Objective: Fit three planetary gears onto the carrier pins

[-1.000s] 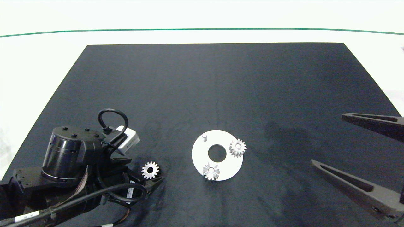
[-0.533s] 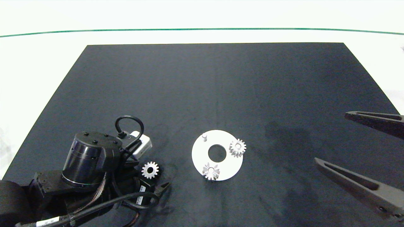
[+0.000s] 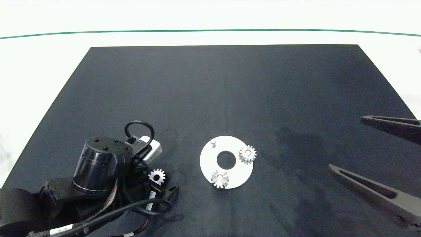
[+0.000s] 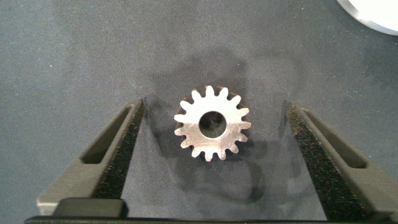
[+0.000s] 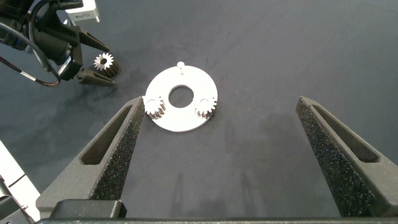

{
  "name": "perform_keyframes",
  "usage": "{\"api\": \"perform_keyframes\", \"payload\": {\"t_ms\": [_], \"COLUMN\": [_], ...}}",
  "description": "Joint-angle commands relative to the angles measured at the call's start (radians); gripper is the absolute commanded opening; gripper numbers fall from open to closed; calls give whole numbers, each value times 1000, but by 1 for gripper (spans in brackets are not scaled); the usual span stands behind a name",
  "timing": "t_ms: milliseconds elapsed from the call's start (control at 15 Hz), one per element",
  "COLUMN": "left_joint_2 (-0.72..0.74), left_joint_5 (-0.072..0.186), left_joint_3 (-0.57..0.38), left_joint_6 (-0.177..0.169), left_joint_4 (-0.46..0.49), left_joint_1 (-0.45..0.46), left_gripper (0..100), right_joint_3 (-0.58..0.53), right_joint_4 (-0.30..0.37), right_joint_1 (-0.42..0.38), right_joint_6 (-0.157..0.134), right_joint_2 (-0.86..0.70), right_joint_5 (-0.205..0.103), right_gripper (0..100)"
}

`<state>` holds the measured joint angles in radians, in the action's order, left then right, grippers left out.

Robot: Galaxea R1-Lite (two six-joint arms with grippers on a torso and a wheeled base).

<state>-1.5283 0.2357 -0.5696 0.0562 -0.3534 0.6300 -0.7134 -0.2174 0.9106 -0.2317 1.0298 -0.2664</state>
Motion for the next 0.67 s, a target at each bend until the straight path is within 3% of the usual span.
{"api": "perform_keyframes", "payload": {"t_ms": [67,667], "left_joint_2": [-1,8], "left_joint_5": [2,8], "left_joint_3": [2,17], "left_joint_6": [4,40], "left_joint_4": [-2,-21], "left_joint_1": [0,2], "left_gripper": [84,66], "right_joint_3": [0,-1], "right_joint_4": [-2,-3], "right_joint_1": [-1,-4], "right_joint_6": [-1,-1], "right_joint_2": [3,6], "right_joint_5": [-2,-2], "right_gripper": [100,100]}}
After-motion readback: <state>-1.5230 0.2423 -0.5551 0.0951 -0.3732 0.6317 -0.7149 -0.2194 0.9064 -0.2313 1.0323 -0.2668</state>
